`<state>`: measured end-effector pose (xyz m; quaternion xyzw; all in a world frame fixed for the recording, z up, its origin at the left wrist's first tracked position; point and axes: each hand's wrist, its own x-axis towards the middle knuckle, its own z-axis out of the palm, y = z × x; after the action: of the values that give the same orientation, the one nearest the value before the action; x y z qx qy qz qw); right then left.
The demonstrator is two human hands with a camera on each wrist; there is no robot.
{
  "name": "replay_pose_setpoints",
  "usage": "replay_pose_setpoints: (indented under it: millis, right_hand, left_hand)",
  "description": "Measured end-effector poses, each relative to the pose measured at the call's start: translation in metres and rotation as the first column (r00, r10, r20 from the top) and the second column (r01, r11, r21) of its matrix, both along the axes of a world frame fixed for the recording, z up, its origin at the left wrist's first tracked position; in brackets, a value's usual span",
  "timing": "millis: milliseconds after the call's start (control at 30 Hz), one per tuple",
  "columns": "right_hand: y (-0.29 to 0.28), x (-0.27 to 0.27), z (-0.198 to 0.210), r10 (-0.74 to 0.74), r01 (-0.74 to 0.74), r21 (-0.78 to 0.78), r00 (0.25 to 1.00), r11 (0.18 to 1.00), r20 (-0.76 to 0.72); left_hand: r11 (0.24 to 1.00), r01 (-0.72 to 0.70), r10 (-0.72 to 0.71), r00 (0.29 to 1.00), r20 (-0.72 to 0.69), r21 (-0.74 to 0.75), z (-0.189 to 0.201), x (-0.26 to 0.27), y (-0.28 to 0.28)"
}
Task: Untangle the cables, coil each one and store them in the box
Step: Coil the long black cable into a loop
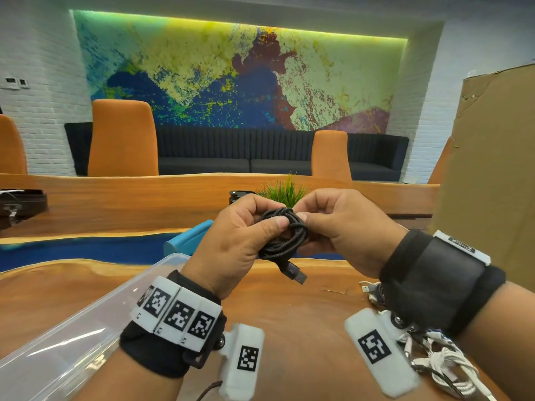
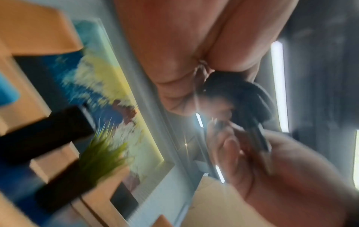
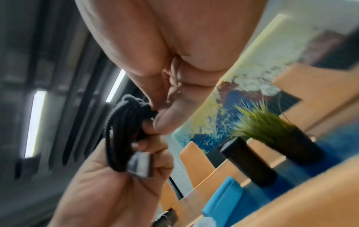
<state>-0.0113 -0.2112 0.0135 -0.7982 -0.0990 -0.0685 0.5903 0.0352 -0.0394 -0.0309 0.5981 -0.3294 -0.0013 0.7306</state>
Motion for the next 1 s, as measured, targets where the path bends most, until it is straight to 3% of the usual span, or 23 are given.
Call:
replay_pose_setpoints:
  millis: [100, 200, 300, 367, 600, 1000]
  right_hand:
    - [-0.002, -0.001, -0.001, 0.068, -0.033, 0.244, 0.988, 0.969, -0.136]
    - [-0.007, -0.001, 0.004, 0.148, -0.057, 0.349, 0.960, 0.935, -0.239]
    - [-0.009, -0.001, 0.005, 0.135, -0.099, 0.155, 0.961, 0.983, -0.241]
    - [-0.006, -0.002, 0.005, 0.118, -0.107, 0.063, 0.970, 0.992, -0.213]
    - [-0.004, 0.001, 0.011, 0.062, -0.066, -0.015, 0.981, 0.998, -0.185]
    - [0.009, 0.006, 0.000, 0.028, -0.006, 0.183, 0.992, 0.983, -0.119]
  left_hand:
    - [0.970, -0.211, 0.176, 0.953, 0.248, 0.120, -0.003, 0.000, -0.003]
    - [0.929, -0.318, 0.222, 0.887, 0.404, 0.188, -0.004, -0.005, -0.006]
    - [0.943, -0.276, 0.188, 0.901, 0.390, 0.185, -0.005, -0.005, -0.007]
    - [0.914, -0.364, 0.247, 0.850, 0.465, 0.178, -0.004, -0.003, -0.005]
    - [0.866, -0.483, 0.316, 0.728, 0.608, 0.129, -0.007, 0.000, -0.003]
    - [0.920, -0.355, 0.197, 0.787, 0.584, 0.168, -0.015, 0.004, -0.003]
